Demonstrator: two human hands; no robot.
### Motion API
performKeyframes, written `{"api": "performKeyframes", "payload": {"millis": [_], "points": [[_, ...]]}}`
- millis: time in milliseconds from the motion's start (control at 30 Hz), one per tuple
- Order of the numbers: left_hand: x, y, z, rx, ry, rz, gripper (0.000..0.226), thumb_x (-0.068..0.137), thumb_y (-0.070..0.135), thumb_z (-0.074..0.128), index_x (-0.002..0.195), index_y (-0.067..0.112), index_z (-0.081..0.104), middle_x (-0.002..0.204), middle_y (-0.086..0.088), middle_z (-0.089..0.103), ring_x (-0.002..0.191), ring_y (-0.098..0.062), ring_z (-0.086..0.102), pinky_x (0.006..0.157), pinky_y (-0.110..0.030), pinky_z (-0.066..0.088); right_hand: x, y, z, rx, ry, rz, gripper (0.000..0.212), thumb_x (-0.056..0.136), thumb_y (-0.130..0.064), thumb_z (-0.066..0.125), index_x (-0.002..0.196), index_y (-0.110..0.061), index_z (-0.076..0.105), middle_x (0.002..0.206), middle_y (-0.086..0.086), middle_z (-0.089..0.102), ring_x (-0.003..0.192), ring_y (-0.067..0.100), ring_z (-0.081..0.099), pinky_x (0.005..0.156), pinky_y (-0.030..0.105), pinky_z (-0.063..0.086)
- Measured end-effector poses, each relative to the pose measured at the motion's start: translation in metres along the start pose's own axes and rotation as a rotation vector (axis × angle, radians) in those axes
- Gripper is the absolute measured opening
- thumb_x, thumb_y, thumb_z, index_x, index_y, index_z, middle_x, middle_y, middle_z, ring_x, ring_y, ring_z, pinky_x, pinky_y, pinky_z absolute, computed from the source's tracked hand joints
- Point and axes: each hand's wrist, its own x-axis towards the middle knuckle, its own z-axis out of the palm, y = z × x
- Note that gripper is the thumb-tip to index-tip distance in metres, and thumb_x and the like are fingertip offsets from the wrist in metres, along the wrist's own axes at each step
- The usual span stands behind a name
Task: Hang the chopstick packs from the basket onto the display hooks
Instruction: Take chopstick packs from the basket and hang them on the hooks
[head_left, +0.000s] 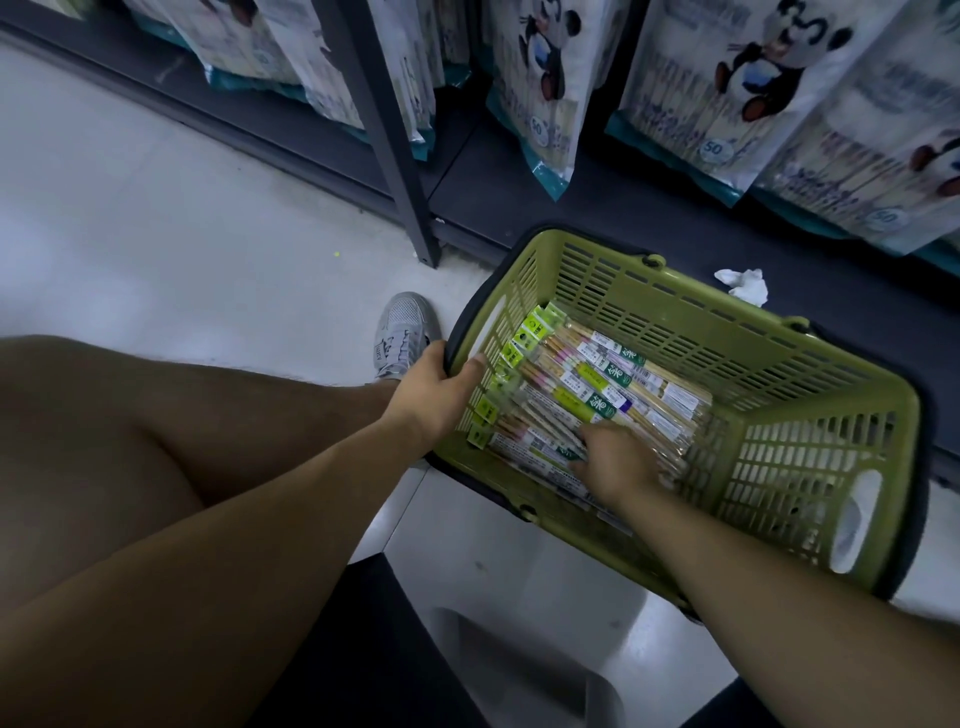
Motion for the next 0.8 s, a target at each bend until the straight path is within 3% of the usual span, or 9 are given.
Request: {"api": "performKeyframes", "payload": {"millis": [133,233,367,433,500,567,633,700,800], "points": [[0.001,0.001,-0.001,0.041,0.012,0.009,0.034,0.092,0.057,0.057,0.116,0.031,0.058,0.103,0.002,0.074,0.094,-0.022,0.072,0.095,-0.049,0.058,0.000,0.005,-0.004,0.102,-0.089,0.022,0.018,0.095,-0.030,0.065,0.107,-0.016,0.066,0.082,0.001,0.063,0.071,0.019,0.063,0.051,0.024,0.036],[0.002,0.002,-0.001,0.071,0.009,0.004,0.036,0.095,0.050,0.061,0.121,0.026,0.054,0.111,-0.004,0.072,0.096,-0.022,0.071,0.092,-0.045,0.059,-0.003,0.015,-0.023,0.338,-0.064,0.057,0.013,0.098,-0.027,0.064,0.088,-0.020,0.058,0.071,0.001,0.058,0.056,0.015,0.053,0.047,0.024,0.036],[-0.004,0.018,0.004,0.452,0.485,0.442,0.052,0.092,0.041,0.068,0.130,0.010,0.052,0.125,-0.008,0.051,0.117,-0.027,0.050,0.103,-0.043,0.042,-0.007,-0.003,-0.068,0.551,0.123,-0.026,0.018,0.104,-0.029,0.053,0.097,-0.013,0.052,0.075,0.016,0.057,0.057,0.022,0.048,0.047,0.030,0.037],[-0.007,0.038,0.007,0.306,0.362,0.511,0.044,0.093,0.047,0.064,0.123,0.016,0.060,0.120,-0.001,0.053,0.112,-0.022,0.055,0.099,-0.039,0.047,-0.012,-0.029,-0.091,0.574,0.233,-0.121,0.016,0.105,-0.033,0.052,0.103,-0.017,0.051,0.077,0.010,0.061,0.058,0.022,0.053,0.046,0.032,0.040],[-0.013,0.058,0.014,0.039,0.036,0.378,0.030,0.095,0.050,0.062,0.113,0.026,0.065,0.113,0.001,0.064,0.104,-0.016,0.064,0.092,-0.035,0.054,-0.021,-0.059,-0.107,0.627,0.262,-0.236,0.016,0.103,-0.031,0.054,0.115,-0.020,0.053,0.085,0.002,0.067,0.065,0.021,0.062,0.049,0.032,0.047],[-0.018,0.068,0.025,-0.248,-0.098,0.205,0.016,0.101,0.042,0.062,0.103,0.026,0.061,0.107,-0.002,0.070,0.099,-0.015,0.068,0.087,-0.034,0.057,-0.028,-0.083,-0.114,0.577,0.231,-0.321,0.033,0.099,-0.027,0.059,0.129,-0.019,0.050,0.098,0.000,0.068,0.079,0.021,0.066,0.058,0.034,0.052],[-0.017,0.072,0.026,-0.362,0.011,0.079,0.018,0.106,0.033,0.055,0.101,0.015,0.055,0.103,-0.011,0.068,0.090,-0.023,0.067,0.086,-0.044,0.056,-0.030,-0.096,-0.111,0.622,0.115,-0.377,0.041,0.093,-0.030,0.064,0.132,-0.026,0.051,0.097,-0.011,0.066,0.085,0.012,0.066,0.064,0.026,0.050],[-0.013,0.070,0.016,-0.474,0.113,0.037,0.015,0.109,0.027,0.045,0.102,0.014,0.049,0.096,-0.014,0.069,0.083,-0.028,0.068,0.082,-0.048,0.059,-0.027,-0.092,-0.101,0.780,0.013,-0.347,0.022,0.094,-0.037,0.064,0.116,-0.035,0.063,0.087,-0.021,0.068,0.080,-0.003,0.064,0.065,0.017,0.047],[0.000,0.065,-0.010,-0.560,0.169,0.033,0.021,0.106,0.035,0.041,0.111,0.015,0.042,0.079,-0.006,0.064,0.061,-0.022,0.067,0.063,-0.045,0.062,-0.015,-0.057,-0.076,0.744,0.065,-0.155,0.013,0.100,-0.031,0.062,0.100,-0.021,0.071,0.086,-0.013,0.069,0.081,0.004,0.065,0.072,0.027,0.046]]}}
